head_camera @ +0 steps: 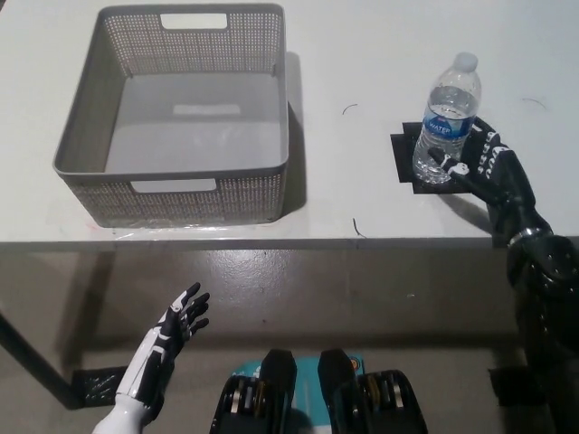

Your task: Use the right hand to pick up a water botttle and place it into a container on the left side

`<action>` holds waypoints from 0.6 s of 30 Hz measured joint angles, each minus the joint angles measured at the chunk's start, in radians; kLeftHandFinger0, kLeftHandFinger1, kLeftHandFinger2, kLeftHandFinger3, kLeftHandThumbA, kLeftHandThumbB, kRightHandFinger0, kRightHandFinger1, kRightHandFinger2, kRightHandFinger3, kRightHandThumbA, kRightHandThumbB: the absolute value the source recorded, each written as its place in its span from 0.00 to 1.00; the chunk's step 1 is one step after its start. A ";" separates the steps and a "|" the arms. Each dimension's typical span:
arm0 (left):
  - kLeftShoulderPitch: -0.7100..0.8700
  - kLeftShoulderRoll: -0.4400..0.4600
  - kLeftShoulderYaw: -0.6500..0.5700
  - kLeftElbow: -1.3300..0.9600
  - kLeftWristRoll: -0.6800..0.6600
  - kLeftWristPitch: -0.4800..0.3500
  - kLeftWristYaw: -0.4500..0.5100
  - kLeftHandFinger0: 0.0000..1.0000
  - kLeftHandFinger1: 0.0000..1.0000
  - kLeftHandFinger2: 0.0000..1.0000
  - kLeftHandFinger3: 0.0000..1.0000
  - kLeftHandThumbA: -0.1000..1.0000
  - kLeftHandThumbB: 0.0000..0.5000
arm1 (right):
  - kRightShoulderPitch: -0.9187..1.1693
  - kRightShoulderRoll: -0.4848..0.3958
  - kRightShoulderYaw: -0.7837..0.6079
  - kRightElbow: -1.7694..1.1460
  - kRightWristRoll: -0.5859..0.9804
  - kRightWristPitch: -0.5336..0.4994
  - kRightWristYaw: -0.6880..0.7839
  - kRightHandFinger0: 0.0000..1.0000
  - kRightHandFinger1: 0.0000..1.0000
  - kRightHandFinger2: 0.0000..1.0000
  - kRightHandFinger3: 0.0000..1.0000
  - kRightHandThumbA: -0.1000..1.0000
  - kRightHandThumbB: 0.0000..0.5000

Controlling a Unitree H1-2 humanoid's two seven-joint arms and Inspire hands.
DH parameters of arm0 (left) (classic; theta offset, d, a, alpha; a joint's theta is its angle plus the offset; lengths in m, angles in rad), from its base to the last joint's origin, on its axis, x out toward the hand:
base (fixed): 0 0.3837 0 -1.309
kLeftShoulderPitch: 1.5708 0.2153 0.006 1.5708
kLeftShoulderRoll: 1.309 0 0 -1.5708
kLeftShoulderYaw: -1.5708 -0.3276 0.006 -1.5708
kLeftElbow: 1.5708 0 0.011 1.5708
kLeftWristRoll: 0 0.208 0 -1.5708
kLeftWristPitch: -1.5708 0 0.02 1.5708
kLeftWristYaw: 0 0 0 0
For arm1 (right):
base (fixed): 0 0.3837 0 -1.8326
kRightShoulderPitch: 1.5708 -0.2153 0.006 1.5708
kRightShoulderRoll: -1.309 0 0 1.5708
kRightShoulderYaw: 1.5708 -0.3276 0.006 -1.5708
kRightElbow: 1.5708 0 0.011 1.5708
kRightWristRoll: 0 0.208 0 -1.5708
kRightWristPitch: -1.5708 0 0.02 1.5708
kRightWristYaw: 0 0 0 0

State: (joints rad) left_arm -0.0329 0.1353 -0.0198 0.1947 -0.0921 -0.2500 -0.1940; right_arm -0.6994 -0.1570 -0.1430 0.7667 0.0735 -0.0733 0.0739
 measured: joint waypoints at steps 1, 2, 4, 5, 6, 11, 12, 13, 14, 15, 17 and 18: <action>0.000 0.000 0.000 0.000 0.000 0.000 0.000 1.00 1.00 1.00 1.00 1.00 0.34 | -0.006 0.000 0.000 0.011 0.000 0.000 -0.001 1.00 1.00 1.00 1.00 1.00 0.91; 0.000 0.000 0.000 0.000 0.000 0.000 -0.001 1.00 1.00 1.00 1.00 1.00 0.34 | -0.020 0.000 0.000 0.043 0.000 -0.006 -0.003 1.00 1.00 1.00 1.00 1.00 0.98; 0.000 0.000 0.000 0.000 0.001 0.000 -0.001 1.00 1.00 1.00 1.00 1.00 0.34 | -0.046 0.000 0.000 0.096 0.001 -0.017 -0.002 1.00 1.00 1.00 1.00 1.00 1.00; 0.000 0.001 0.000 0.000 0.001 0.000 -0.002 1.00 1.00 1.00 1.00 1.00 0.34 | -0.064 0.000 0.000 0.125 0.003 -0.024 -0.001 1.00 1.00 1.00 1.00 1.00 1.00; 0.000 0.001 0.000 0.000 0.001 0.000 -0.002 1.00 1.00 1.00 1.00 1.00 0.34 | -0.088 0.000 0.003 0.159 0.002 -0.028 -0.002 1.00 1.00 1.00 1.00 1.00 1.00; -0.001 0.000 -0.002 0.000 0.000 0.000 -0.003 1.00 1.00 1.00 1.00 1.00 0.35 | -0.217 -0.001 0.036 0.338 -0.018 -0.036 -0.033 1.00 1.00 1.00 1.00 0.68 1.00; -0.001 0.000 -0.002 0.001 0.000 0.000 -0.003 1.00 1.00 1.00 1.00 1.00 0.34 | -0.232 0.000 0.037 0.357 -0.019 -0.038 -0.040 0.62 0.64 0.77 1.00 0.49 0.95; -0.001 0.001 -0.002 0.001 0.000 0.000 -0.003 1.00 1.00 1.00 1.00 1.00 0.33 | -0.273 0.001 0.043 0.409 -0.025 -0.047 -0.070 0.07 0.19 0.36 0.46 0.17 0.75; -0.001 0.000 -0.003 0.001 0.000 0.001 -0.003 1.00 1.00 1.00 1.00 1.00 0.32 | -0.293 0.003 0.046 0.427 -0.029 -0.050 -0.087 0.00 0.03 0.24 0.18 0.01 0.56; -0.001 0.000 -0.003 0.001 0.000 0.001 -0.002 1.00 1.00 1.00 1.00 1.00 0.32 | -0.314 0.005 0.049 0.450 -0.036 -0.053 -0.111 0.00 0.03 0.28 0.17 0.00 0.56; -0.001 0.000 -0.003 0.001 0.000 0.002 -0.003 1.00 1.00 1.00 1.00 1.00 0.34 | -0.347 0.011 0.054 0.482 -0.043 -0.060 -0.151 0.00 0.04 0.42 0.32 0.00 0.31; -0.001 0.000 -0.004 0.001 0.000 0.002 -0.003 1.00 1.00 1.00 1.00 1.00 0.33 | -0.360 0.015 0.056 0.497 -0.047 -0.062 -0.172 0.00 0.06 0.46 0.39 0.00 0.28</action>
State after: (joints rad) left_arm -0.0340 0.1357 -0.0236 0.1953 -0.0922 -0.2479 -0.1966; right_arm -1.0594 -0.1415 -0.0874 1.2637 0.0268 -0.1356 -0.0982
